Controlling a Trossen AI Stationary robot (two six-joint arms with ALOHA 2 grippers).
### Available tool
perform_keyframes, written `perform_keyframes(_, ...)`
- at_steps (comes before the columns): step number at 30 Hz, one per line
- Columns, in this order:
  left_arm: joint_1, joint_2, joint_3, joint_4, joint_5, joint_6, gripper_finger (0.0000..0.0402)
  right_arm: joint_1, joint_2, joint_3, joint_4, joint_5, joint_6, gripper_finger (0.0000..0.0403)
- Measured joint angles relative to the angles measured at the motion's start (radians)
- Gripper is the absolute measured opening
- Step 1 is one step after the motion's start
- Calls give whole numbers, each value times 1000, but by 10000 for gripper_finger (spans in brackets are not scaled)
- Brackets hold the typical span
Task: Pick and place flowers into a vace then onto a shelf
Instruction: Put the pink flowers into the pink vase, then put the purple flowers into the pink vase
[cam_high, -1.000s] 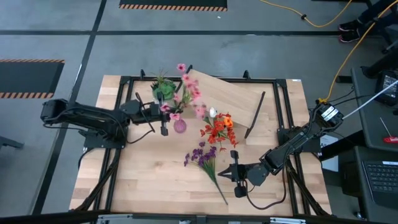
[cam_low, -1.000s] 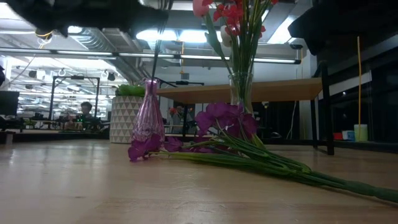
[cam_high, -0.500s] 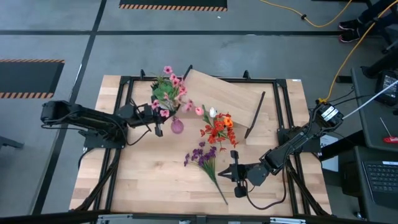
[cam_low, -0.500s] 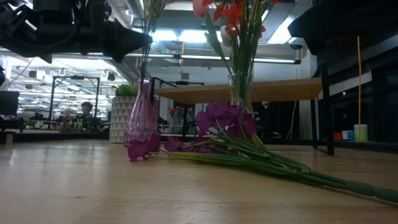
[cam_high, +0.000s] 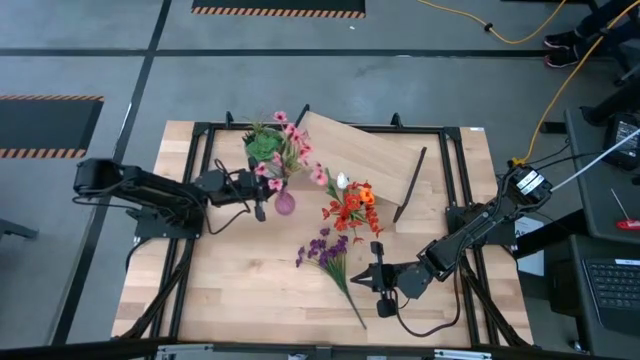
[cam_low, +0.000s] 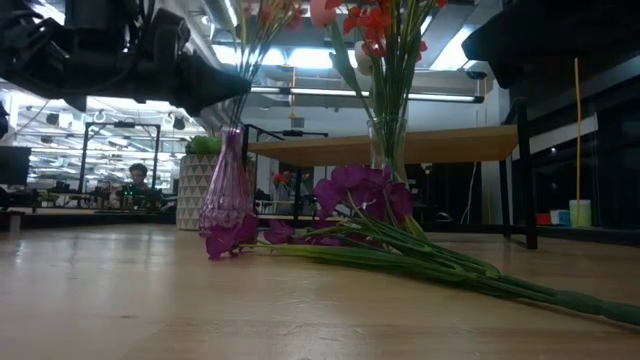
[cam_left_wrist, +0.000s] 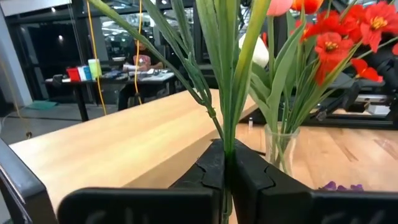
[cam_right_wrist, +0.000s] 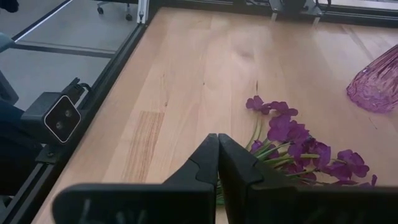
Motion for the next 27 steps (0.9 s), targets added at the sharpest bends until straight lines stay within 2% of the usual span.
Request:
perform_keyframes(7,0,66,0,66,-8,14,27,0,0,0,0,0,4,14)
perform_keyframes(12,0,71,0,64,-73,15,48,0,0,0,0,0,5,14)
perform_keyframes(21,0,43,0,43,-49,-8,121,0,0,0,0,0,6,14)
perform_keyframes(27,-1,-17,0,-57,-54,-38,159,0,0,0,-1,0,7,14)
